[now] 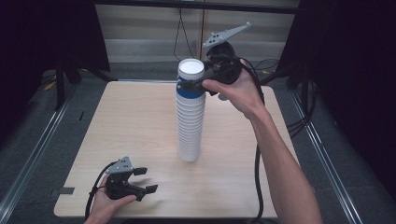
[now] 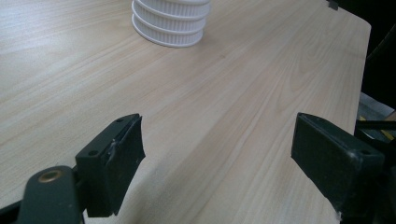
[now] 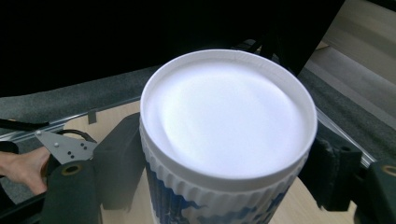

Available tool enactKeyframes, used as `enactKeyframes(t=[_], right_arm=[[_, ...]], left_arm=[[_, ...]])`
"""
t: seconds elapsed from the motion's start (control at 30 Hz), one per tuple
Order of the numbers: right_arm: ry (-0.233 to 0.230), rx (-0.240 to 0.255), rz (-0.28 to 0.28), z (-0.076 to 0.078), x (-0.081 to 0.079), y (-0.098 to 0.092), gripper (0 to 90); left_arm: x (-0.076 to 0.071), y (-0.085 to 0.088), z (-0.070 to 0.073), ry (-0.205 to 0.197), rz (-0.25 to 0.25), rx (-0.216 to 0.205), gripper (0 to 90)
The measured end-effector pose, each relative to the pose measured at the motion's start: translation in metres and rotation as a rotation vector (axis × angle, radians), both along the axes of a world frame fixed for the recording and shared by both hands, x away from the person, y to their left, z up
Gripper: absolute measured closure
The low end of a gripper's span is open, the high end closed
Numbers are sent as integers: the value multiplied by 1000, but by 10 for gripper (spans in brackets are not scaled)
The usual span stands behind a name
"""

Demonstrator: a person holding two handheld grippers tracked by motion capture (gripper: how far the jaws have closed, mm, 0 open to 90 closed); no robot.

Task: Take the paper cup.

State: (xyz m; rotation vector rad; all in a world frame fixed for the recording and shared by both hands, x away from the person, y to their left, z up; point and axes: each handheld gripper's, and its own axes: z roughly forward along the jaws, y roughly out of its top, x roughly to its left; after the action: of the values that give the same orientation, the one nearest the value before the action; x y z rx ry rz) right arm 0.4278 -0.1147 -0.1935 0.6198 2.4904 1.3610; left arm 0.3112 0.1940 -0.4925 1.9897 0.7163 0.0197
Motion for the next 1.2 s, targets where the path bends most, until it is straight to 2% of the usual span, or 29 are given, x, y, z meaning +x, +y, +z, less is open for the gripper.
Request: enactKeyframes(t=[0.6, 0.73, 0.9, 1.0, 1.2], right_arm=[[-16, 19, 9, -1, 1, 1, 255], [-33, 24, 12, 1, 0, 3, 255], [-44, 44, 8, 2, -1, 1, 256], [-56, 87, 4, 6, -2, -4, 258], [-79, 111, 0, 8, -4, -5, 260]], left_arm=[[0, 0, 0, 11, -9, -6, 181], [1, -2, -1, 18, -9, -10, 187], [1, -1, 0, 17, -8, -11, 187], [1, -2, -1, 16, -5, -6, 187], [1, -5, -1, 18, -22, -2, 187]])
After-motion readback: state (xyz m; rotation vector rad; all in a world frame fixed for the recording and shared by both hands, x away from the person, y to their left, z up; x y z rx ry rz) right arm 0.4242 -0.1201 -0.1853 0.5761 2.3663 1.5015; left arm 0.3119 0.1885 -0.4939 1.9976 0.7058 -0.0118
